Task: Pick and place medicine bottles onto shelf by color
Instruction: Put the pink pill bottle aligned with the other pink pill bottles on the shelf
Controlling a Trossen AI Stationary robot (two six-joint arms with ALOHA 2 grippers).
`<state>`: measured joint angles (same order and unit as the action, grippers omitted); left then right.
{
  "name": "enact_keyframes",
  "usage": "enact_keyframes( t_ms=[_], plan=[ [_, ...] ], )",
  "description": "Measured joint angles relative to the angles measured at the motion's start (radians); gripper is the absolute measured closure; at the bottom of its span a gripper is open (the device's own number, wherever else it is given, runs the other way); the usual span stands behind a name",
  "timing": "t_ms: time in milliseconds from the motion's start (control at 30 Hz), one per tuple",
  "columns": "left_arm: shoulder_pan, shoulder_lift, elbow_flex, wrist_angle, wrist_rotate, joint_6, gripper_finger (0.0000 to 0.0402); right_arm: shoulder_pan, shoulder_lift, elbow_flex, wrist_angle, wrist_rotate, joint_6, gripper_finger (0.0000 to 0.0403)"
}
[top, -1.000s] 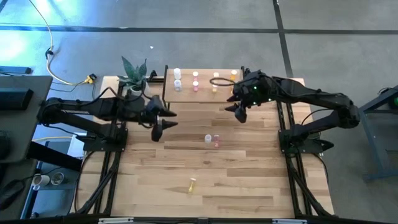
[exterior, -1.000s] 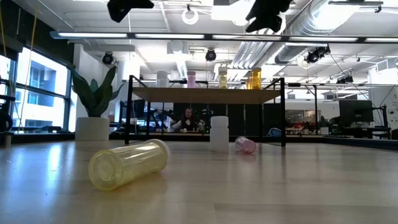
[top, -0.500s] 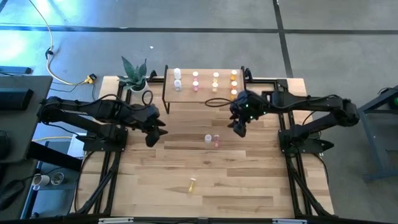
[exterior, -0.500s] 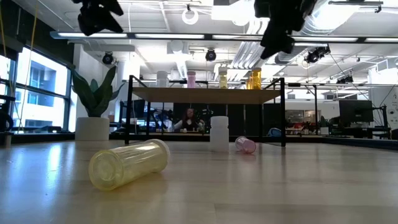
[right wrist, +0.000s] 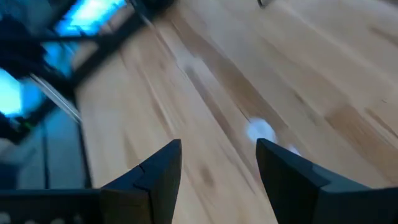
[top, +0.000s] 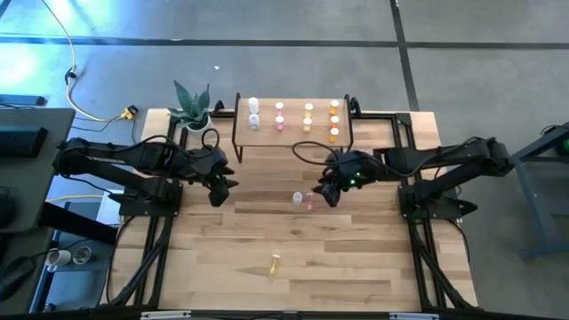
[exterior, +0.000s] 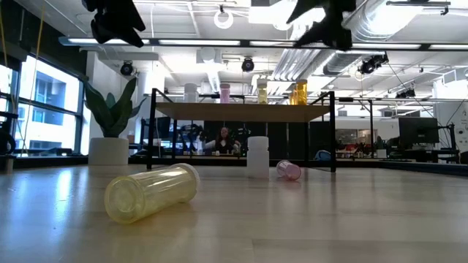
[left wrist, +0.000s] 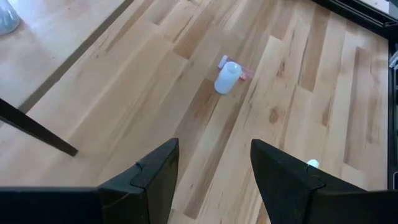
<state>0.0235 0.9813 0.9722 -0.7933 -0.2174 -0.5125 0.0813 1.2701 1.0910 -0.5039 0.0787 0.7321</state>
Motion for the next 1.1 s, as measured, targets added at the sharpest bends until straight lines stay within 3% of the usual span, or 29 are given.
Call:
enact_keyframes(
  t_ms=[200,367,667,1100],
  plan=[
    [0.002,0.0,0.0,0.0,-0.002,0.075,0.0213,0.065,0.004,0.05,0.063,0.131,0.069,0.0206],
    [0.002,0.0,0.0,0.004,-0.003,0.113,0.0213,0.095,0.085,0.157,0.041,0.155,0.073,0.0206],
    [0.002,0.0,0.0,0.004,-0.003,0.16,0.0213,0.082,0.308,0.396,-0.367,0.156,0.183,0.0206],
    [0.002,0.0,0.0,0.004,-0.003,0.157,0.0213,0.093,0.517,0.4,-0.469,0.155,0.492,0.0206]
  ],
)
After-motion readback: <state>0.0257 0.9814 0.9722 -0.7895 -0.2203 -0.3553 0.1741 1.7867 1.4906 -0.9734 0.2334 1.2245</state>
